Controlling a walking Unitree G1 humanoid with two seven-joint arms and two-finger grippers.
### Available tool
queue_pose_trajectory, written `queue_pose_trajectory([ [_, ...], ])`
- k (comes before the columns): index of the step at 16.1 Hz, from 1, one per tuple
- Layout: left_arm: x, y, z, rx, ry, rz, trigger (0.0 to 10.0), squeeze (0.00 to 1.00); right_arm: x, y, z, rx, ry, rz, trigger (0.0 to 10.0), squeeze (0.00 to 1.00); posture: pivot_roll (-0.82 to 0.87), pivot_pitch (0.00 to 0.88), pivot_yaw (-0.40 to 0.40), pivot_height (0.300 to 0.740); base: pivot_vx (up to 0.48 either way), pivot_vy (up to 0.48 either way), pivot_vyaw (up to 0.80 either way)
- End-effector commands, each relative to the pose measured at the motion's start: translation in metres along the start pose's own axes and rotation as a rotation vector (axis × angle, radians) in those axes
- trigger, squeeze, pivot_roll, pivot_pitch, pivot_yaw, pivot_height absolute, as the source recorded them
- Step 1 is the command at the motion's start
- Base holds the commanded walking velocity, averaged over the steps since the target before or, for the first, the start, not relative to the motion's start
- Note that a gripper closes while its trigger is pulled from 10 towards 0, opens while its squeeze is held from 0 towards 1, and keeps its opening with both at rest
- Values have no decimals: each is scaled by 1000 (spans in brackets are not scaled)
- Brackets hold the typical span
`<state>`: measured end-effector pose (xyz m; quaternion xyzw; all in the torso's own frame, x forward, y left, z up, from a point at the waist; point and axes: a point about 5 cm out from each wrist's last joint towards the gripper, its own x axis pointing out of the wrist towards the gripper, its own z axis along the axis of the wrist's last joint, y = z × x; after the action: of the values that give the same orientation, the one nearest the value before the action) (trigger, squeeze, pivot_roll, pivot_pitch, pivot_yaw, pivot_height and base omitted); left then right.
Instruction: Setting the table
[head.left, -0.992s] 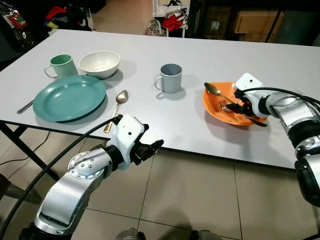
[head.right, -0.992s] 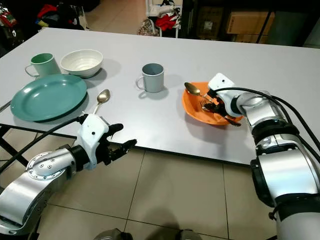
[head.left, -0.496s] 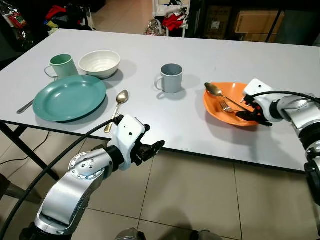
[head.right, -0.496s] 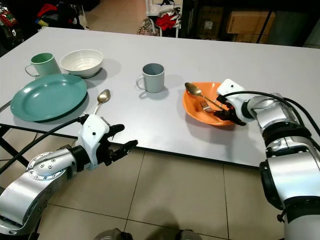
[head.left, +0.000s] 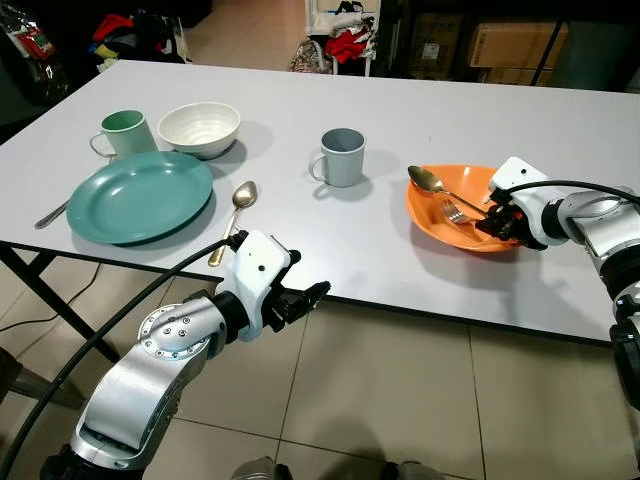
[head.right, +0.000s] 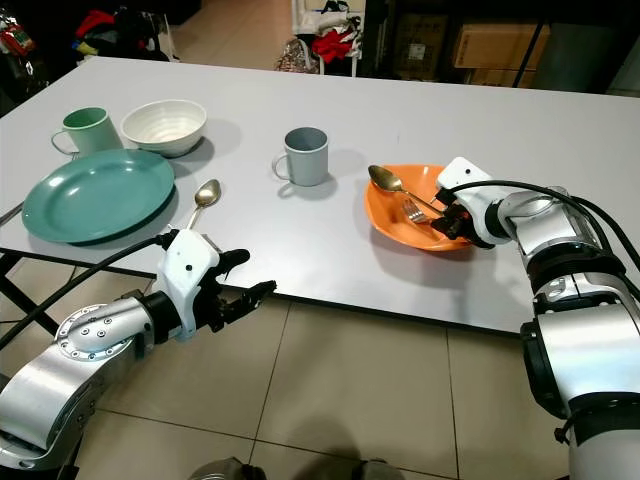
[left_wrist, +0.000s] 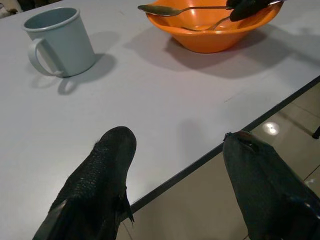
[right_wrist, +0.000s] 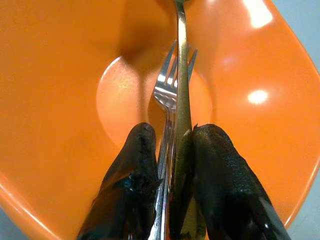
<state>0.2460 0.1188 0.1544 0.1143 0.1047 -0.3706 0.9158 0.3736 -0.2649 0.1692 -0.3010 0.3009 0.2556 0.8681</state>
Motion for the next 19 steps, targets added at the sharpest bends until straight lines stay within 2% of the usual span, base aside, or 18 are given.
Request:
queue_pose_trajectory([
  [1, 2, 1, 1, 15, 0, -5, 10000, 0, -3, -3, 3, 1, -11, -5, 0, 0, -54, 25, 75, 740, 0, 0, 0],
  [13, 6, 2, 1, 39, -5, -2, 10000, 0, -14, -13, 1, -29, -16, -23, 0, 0, -65, 16, 77, 740, 0, 0, 0],
  [17, 7, 3, 1, 46, -8, 5, 10000, 0, -24, -24, 7, -30, -57, -90, 0, 0, -66, 15, 78, 740, 0, 0, 0],
  [19, 8, 3, 1, 50, -12, 6, 10000, 0, -29, -30, 14, -66, -98, -135, 0, 0, -69, 8, 77, 740, 0, 0, 0],
])
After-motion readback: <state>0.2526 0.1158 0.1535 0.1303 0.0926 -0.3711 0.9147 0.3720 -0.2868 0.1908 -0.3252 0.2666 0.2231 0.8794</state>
